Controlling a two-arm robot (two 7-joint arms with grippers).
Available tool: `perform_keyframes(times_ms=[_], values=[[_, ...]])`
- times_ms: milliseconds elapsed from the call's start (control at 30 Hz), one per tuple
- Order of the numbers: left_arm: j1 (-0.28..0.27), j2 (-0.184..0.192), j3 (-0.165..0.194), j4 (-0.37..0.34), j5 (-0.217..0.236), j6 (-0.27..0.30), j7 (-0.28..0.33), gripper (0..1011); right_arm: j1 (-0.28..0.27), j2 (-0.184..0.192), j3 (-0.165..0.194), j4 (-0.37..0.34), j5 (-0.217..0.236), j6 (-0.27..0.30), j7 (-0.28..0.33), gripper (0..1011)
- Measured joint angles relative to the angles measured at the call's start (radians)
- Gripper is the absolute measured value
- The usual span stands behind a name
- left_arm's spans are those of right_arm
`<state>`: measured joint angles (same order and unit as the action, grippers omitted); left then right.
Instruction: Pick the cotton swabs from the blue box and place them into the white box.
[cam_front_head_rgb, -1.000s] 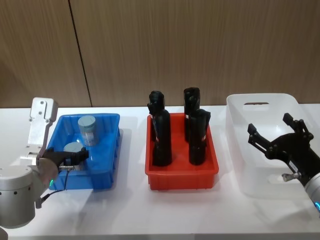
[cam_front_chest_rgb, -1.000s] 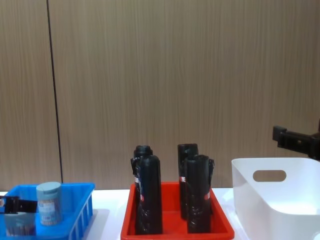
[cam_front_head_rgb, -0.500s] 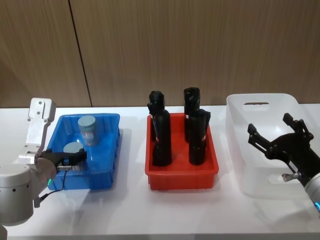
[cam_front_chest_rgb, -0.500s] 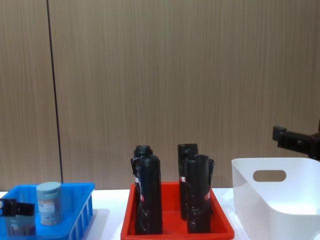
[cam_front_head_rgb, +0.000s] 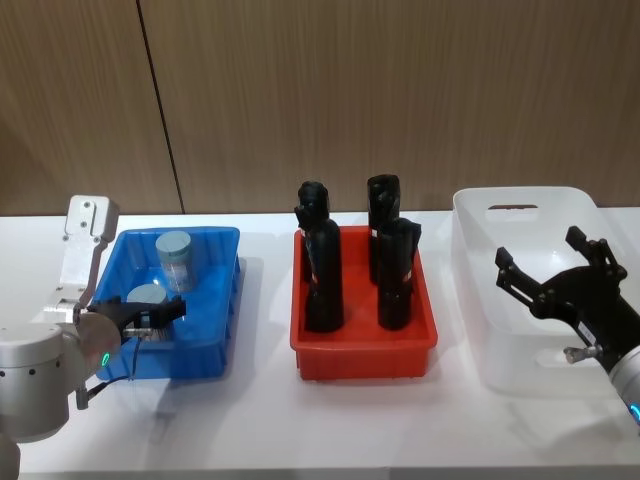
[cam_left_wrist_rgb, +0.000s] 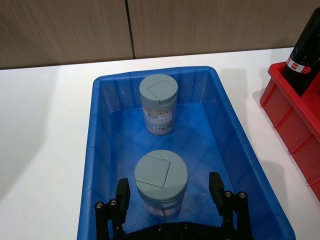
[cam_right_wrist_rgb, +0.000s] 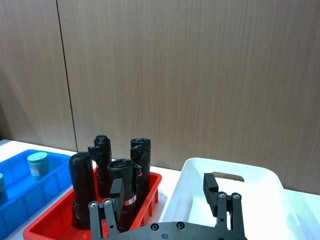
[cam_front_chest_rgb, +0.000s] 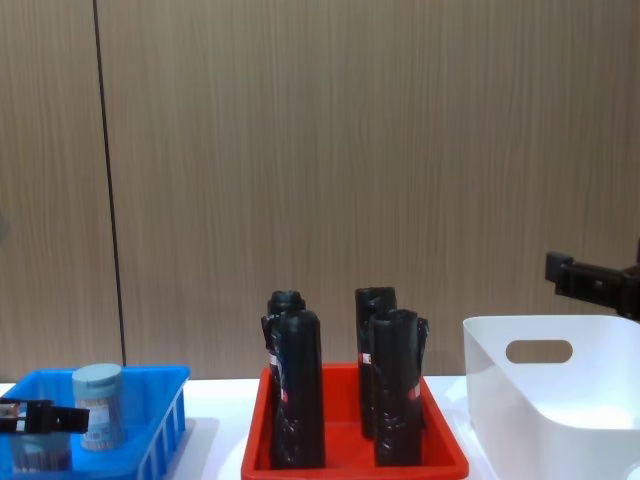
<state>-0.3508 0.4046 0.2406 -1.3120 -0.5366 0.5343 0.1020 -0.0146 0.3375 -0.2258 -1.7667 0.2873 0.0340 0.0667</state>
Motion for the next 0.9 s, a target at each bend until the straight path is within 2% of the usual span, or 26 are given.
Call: perform_keyframes(times_ms=[900], values=[[-0.036, -0.009, -0.002, 0.063, 0.067, 0.018, -0.043, 1003, 0.0, 0.0, 0.0, 0.0, 0.0, 0.0, 0.0, 1001]])
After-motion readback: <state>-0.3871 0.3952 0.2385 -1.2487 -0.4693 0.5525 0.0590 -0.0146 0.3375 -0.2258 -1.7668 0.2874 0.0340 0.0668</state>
